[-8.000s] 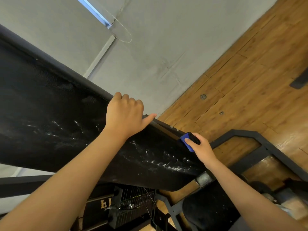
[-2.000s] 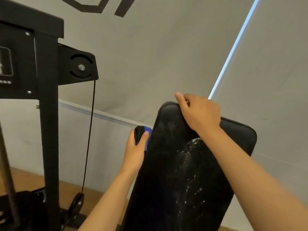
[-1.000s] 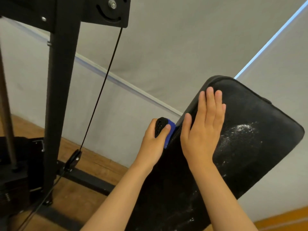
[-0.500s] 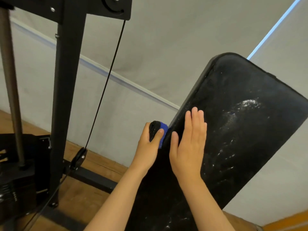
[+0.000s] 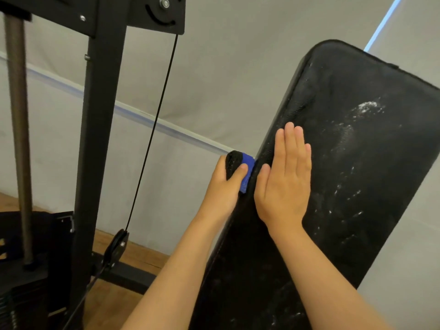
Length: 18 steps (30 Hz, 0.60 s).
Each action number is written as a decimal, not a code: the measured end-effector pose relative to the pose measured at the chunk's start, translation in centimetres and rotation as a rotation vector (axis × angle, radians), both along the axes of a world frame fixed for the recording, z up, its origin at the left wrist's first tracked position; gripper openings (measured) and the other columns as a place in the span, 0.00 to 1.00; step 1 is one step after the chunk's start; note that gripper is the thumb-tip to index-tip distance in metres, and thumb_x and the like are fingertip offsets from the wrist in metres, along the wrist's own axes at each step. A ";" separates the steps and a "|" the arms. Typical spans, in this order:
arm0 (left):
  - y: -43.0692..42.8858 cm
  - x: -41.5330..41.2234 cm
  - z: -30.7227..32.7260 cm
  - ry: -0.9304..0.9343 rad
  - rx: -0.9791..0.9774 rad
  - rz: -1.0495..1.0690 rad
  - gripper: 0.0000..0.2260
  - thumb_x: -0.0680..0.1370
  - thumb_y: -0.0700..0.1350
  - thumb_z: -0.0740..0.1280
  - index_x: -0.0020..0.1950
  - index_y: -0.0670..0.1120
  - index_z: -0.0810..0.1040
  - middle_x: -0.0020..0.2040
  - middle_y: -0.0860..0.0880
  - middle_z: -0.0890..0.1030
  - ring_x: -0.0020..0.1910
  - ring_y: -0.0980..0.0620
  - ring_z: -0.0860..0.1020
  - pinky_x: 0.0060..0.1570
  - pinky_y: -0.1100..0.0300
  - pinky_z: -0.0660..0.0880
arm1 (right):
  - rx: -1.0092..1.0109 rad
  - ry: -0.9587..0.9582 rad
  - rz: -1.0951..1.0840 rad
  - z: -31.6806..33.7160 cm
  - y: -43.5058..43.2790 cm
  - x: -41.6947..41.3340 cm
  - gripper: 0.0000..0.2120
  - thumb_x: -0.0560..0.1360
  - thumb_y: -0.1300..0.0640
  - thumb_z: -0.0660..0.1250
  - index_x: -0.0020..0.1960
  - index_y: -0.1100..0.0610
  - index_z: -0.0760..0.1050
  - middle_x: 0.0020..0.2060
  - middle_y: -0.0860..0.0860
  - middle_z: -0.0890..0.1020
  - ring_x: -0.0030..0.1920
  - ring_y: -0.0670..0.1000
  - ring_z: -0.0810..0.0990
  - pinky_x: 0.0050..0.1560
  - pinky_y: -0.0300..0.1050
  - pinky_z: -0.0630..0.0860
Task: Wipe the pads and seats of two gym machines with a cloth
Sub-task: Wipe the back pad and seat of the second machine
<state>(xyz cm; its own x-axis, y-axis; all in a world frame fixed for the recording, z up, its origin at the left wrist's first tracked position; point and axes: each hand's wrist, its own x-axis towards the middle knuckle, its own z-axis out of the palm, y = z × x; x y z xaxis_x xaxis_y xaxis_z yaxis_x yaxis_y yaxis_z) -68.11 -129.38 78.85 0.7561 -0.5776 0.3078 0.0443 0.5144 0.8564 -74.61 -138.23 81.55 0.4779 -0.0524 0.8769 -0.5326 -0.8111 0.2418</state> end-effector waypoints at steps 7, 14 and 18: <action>1.9 -0.6 -6.4 0.131 0.059 -0.095 0.07 0.79 0.42 0.65 0.55 0.42 0.77 0.48 0.43 0.82 0.41 0.57 0.81 0.37 0.68 0.75 | -0.009 -0.034 -0.015 0.0 0.4 0.2 0.28 0.78 0.59 0.52 0.77 0.65 0.52 0.77 0.59 0.55 0.77 0.56 0.50 0.77 0.54 0.48; 2.0 -1.4 -7.6 0.135 0.050 -0.003 0.04 0.79 0.44 0.66 0.52 0.46 0.78 0.45 0.48 0.82 0.44 0.55 0.81 0.40 0.66 0.75 | -0.032 -0.044 -0.013 -0.4 0.4 0.3 0.27 0.79 0.58 0.51 0.76 0.66 0.53 0.76 0.59 0.56 0.77 0.57 0.51 0.77 0.54 0.49; 0.8 -0.9 -5.7 0.134 -0.015 0.028 0.05 0.79 0.44 0.66 0.53 0.45 0.79 0.47 0.46 0.83 0.46 0.52 0.82 0.42 0.64 0.77 | -0.043 -0.053 -0.014 -0.4 0.4 0.3 0.28 0.79 0.58 0.51 0.76 0.66 0.53 0.76 0.59 0.56 0.77 0.57 0.51 0.77 0.54 0.49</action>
<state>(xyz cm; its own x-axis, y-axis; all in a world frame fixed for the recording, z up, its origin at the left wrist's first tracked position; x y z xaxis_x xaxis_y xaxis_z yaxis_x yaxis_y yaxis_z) -69.06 -128.58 73.11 0.8068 -0.5516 0.2115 0.1430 0.5298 0.8360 -74.26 -137.79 81.16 0.4306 -0.0203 0.9023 -0.5567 -0.7929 0.2479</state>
